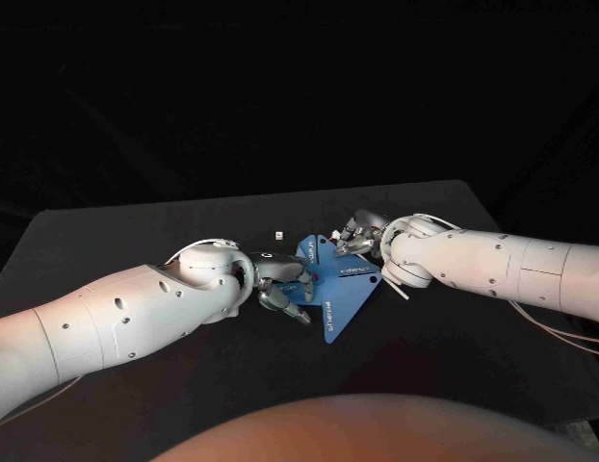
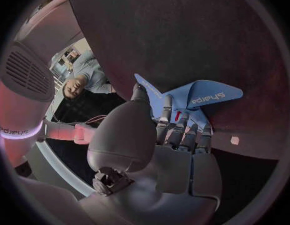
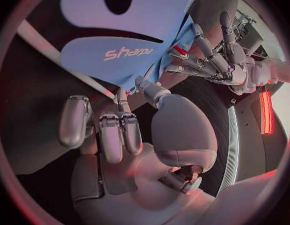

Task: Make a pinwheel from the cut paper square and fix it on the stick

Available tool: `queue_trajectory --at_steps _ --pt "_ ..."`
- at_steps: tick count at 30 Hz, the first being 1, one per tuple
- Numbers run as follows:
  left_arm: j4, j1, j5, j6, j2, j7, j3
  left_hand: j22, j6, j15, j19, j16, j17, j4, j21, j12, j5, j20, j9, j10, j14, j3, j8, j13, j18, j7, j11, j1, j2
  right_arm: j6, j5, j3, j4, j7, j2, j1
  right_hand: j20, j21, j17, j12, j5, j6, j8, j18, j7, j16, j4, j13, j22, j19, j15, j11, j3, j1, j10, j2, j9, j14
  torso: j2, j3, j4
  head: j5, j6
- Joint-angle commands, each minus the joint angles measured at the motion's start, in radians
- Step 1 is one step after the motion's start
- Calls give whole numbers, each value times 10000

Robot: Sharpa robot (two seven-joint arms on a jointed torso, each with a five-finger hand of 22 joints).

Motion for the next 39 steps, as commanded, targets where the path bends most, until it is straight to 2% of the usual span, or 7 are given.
queue_trajectory --at_steps 1,14,22,28,33,39 --pt "-2 -26 -13 414 -16 -140 -26 15 88 -43 -32 11 15 1 36 32 -48 0 -40 6 25 -106 -79 10 132 -22 90 11 84 154 -153 -2 -66 -180 20 -9 79 -25 2633 35 -41 -66 -59 130 -9 40 44 2635 659 22 73 25 -89 -125 1061 -33 -23 1060 1 -2 1 7 1" --pt "14 -26 -14 465 -32 -173 -27 15 150 -33 -32 9 15 0 36 30 -49 0 -75 -13 21 -136 -101 8 127 -37 104 23 116 271 -59 -3 -244 -172 38 -9 90 -33 2633 35 -45 -111 -93 129 -11 40 203 2635 666 29 87 24 -319 -197 1061 -75 -49 1060 8 -4 3 21 1" --pt "14 -26 -14 450 -34 -178 -27 14 170 -30 -34 8 14 -2 35 27 -49 2 -89 -35 19 -145 -111 6 124 -39 114 31 127 644 345 -3 -195 11 49 -9 86 -48 2633 35 -52 -33 -63 130 -53 40 638 2635 682 42 75 -10 -762 -379 1061 -18 -53 1060 3 -6 2 33 1" --pt "13 -26 -14 448 -25 -176 -27 14 188 -24 -33 7 14 -3 36 23 -49 3 -106 -64 16 -159 -126 3 121 -43 129 41 135 792 528 -3 -155 169 73 -9 79 0 2633 35 -45 58 -18 120 -83 40 785 2635 714 66 63 -34 -826 -403 1061 74 -37 1060 4 -2 4 32 1" --pt "11 -26 -14 453 -23 -177 -27 15 206 -16 -32 8 16 -4 36 21 -49 5 -128 -76 22 -176 -146 2 116 -47 147 54 143 815 575 -3 -190 237 110 -9 59 36 2633 35 -34 136 17 113 -108 40 758 2635 742 86 35 -58 -725 -190 1061 197 -26 1060 4 -4 2 23 1" --pt "8 -26 -14 465 -17 -175 -27 15 206 -16 -32 8 16 -4 36 21 -49 5 -128 -76 22 -176 -146 2 116 -47 147 54 143 596 584 -3 -235 336 144 -9 21 87 2633 35 -25 282 80 100 -152 40 540 2635 787 116 -6 -95 -470 283 1061 331 -2 1060 5 -3 2 27 1"
